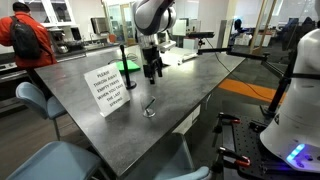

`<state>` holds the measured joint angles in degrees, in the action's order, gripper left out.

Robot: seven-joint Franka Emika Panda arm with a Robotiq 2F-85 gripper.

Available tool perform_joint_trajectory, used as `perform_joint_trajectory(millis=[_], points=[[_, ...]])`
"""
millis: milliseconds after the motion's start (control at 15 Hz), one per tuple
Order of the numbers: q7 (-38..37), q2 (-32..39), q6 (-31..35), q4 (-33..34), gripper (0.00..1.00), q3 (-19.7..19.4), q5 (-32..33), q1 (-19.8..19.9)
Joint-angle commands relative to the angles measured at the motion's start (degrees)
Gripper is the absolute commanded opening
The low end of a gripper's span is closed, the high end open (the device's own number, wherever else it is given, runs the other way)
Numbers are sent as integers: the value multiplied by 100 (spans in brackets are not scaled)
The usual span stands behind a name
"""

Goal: Take the pen from the glass cup and put it on the table

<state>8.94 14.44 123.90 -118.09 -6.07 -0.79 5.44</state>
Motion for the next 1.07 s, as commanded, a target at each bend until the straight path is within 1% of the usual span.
perform_joint_trajectory(millis=[0, 67, 133, 533, 600, 733, 867, 933, 1000], points=[[-438, 78, 330, -63, 98, 19, 281, -50], [-491, 153, 364, -30, 86, 37, 283, -58], [-520, 224, 380, 4, 73, 59, 266, -65], [-723, 782, 360, 312, 42, 168, 141, -138], [-720, 887, 313, 412, 39, 184, 111, -128], [-746, 1143, 249, 642, 45, 200, 74, -117], [-731, 1394, 193, 877, 46, 223, 11, -99], [-732, 1514, 162, 987, 43, 236, -15, -98], [-734, 1627, 137, 1091, 42, 248, -37, -97]])
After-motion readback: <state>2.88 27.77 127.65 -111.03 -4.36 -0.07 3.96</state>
